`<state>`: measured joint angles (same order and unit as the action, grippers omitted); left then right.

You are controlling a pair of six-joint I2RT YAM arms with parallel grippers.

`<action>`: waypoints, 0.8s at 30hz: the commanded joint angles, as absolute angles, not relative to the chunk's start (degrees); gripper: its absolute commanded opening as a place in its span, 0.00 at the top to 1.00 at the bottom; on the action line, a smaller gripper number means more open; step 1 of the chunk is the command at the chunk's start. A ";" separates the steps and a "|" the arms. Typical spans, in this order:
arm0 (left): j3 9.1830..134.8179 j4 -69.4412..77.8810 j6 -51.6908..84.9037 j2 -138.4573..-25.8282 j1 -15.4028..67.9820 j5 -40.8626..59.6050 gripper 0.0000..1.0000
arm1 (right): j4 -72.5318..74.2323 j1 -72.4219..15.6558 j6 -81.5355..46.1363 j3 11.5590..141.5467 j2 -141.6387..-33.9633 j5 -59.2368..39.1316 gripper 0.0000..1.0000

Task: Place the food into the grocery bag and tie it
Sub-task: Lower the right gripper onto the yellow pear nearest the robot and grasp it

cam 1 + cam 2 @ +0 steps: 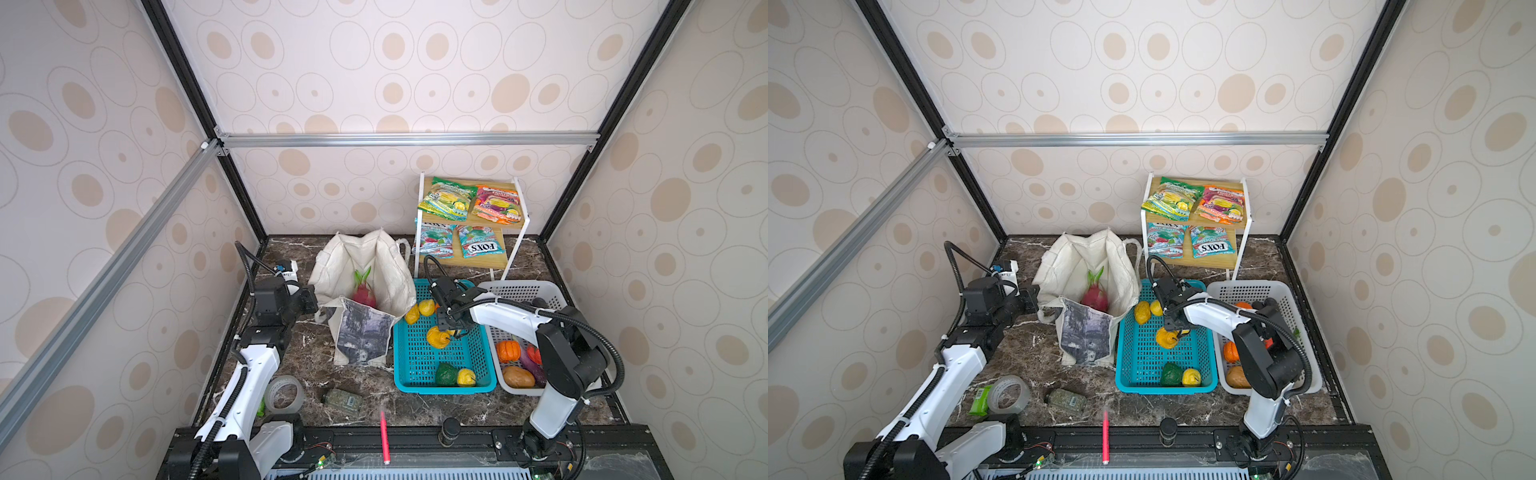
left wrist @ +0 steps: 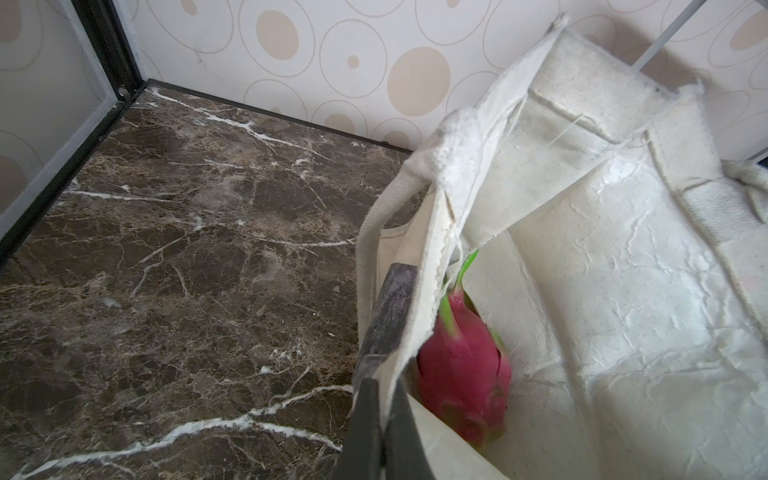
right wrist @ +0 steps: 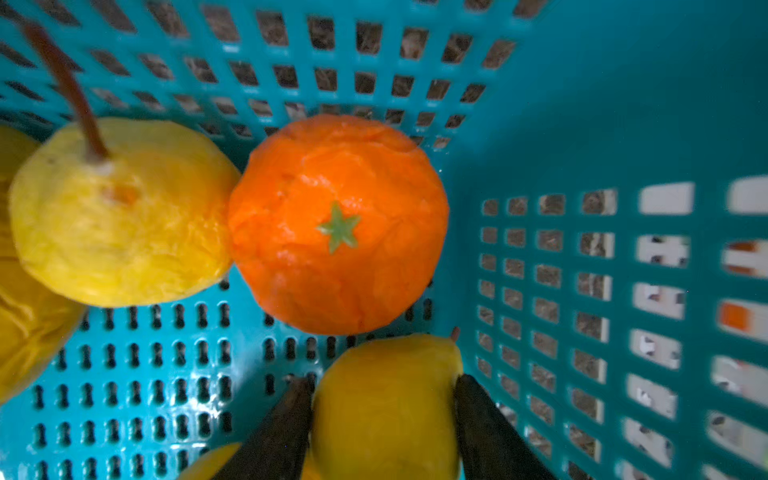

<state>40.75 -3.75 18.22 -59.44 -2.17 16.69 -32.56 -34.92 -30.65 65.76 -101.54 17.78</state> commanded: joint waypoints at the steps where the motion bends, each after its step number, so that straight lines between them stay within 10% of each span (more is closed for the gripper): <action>1: 42.36 -3.89 18.33 -58.55 -2.15 17.91 1.00 | -32.32 -34.78 -31.68 65.40 -102.58 16.25 0.41; 24: 42.30 -3.98 18.22 -57.74 -2.27 17.54 1.00 | -40.40 -36.16 -31.40 69.17 -88.74 20.16 0.56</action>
<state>40.75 -3.77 18.22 -58.81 -2.17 16.86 -36.64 -35.27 -31.83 66.94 -91.24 18.24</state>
